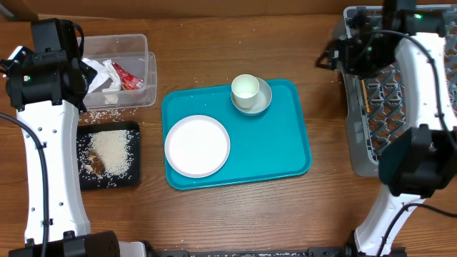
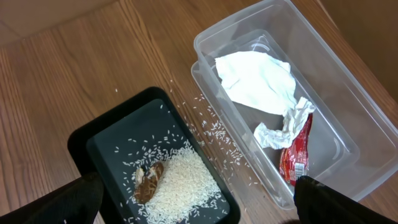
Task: Sort waste into correct bins and load items into the dishwasher
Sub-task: 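Reach the right gripper to the white cup on the saucer, then grip the white cup rim with the right gripper and lift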
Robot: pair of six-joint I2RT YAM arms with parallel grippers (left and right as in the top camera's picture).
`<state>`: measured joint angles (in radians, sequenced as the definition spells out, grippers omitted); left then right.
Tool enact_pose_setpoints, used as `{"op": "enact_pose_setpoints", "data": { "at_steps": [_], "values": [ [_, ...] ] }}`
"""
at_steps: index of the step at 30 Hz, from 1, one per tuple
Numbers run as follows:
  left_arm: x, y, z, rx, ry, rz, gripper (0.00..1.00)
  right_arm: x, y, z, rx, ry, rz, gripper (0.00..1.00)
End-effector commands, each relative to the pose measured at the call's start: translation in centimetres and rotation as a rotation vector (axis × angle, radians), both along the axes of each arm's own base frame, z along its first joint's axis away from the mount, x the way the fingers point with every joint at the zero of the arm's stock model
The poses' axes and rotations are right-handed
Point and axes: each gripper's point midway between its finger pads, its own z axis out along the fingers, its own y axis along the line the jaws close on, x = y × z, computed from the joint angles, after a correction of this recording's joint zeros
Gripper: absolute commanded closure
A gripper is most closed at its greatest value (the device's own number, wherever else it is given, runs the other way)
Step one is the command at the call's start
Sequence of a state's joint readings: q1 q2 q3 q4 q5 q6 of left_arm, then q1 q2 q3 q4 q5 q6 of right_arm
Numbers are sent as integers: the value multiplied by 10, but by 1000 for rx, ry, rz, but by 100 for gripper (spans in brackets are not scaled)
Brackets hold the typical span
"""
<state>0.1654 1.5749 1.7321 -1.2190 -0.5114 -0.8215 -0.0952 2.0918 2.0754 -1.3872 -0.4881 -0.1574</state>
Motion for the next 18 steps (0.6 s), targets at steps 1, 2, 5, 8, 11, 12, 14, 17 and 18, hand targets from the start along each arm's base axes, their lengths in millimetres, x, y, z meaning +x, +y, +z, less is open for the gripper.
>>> {"op": "enact_pose_setpoints", "data": {
  "at_steps": [1, 2, 5, 8, 11, 12, 14, 17, 18],
  "values": [
    [1, 1, -3, -2, -1, 17, 0, -28, 78, 45, -1, -81, 176, 0],
    [1, 1, -3, -2, -1, 17, 0, -33, 92, 45, -13, -85, 212, 0],
    [1, 1, -3, -2, -1, 17, 0, -50, 147, 47, -3, -104, 342, 0],
    [1, 1, -3, -2, 0, 17, 0, -69, 195, 48, 9, -130, 459, 0],
    [1, 1, -3, -2, -1, 17, 0, -69, 228, 41, -40, -184, 501, 0],
    [1, 1, -3, -2, 0, 17, 0, -63, 233, 33, -93, -183, 448, 0],
    [1, 1, -3, -2, 0, 17, 0, -51, 232, 19, -211, -180, 312, 0],
    [1, 1, -3, -2, 0, 17, 0, -38, 231, -2, -353, -195, 202, 0],
    [1, 1, -3, -2, 0, 17, 0, -35, 233, -10, -376, -198, 185, 2]
  ]
}}
